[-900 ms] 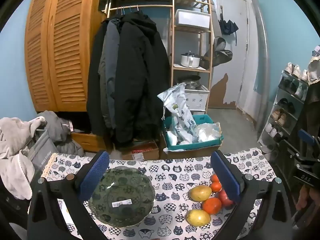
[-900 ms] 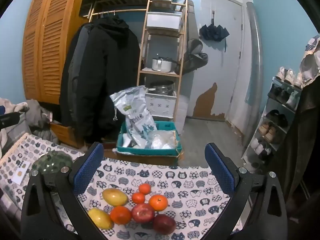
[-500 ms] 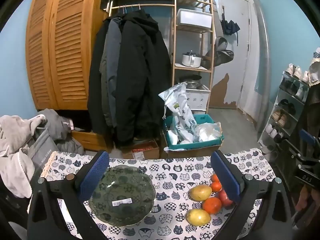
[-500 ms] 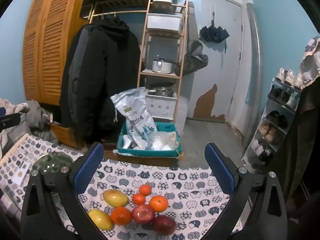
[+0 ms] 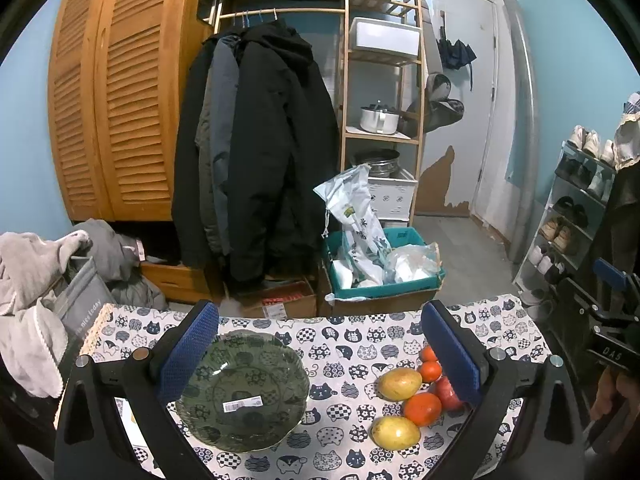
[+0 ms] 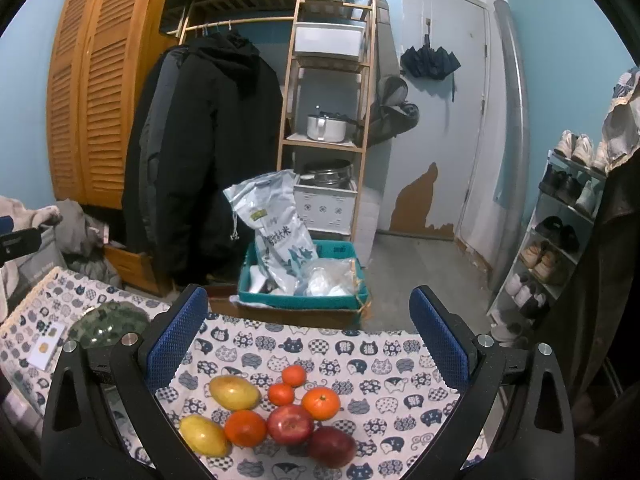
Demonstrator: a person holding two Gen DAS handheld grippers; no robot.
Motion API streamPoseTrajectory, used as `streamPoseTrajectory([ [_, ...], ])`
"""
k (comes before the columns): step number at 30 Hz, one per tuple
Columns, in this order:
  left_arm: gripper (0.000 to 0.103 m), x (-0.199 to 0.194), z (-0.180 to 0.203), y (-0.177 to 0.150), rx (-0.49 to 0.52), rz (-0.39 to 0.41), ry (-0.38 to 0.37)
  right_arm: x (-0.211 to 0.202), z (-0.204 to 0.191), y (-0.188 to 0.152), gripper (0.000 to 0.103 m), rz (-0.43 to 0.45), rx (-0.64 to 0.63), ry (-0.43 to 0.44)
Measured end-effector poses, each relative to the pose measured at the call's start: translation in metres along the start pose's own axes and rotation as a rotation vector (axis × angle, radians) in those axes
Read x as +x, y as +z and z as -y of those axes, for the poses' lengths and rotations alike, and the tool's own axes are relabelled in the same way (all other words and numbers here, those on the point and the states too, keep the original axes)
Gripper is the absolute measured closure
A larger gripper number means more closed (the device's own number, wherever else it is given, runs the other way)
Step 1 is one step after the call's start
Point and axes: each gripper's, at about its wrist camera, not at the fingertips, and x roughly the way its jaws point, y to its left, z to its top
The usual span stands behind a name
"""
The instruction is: Organize fruits
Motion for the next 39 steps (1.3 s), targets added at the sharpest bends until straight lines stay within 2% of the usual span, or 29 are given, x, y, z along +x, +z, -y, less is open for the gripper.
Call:
streamPoseTrajectory([
  [39, 0.001, -0.0024, 0.0034, 0.0029, -0.005, -0.008, -0.006, 0.0021, -0.0039, 0.0039, 0.004, 0.002, -0.013, -0.005],
])
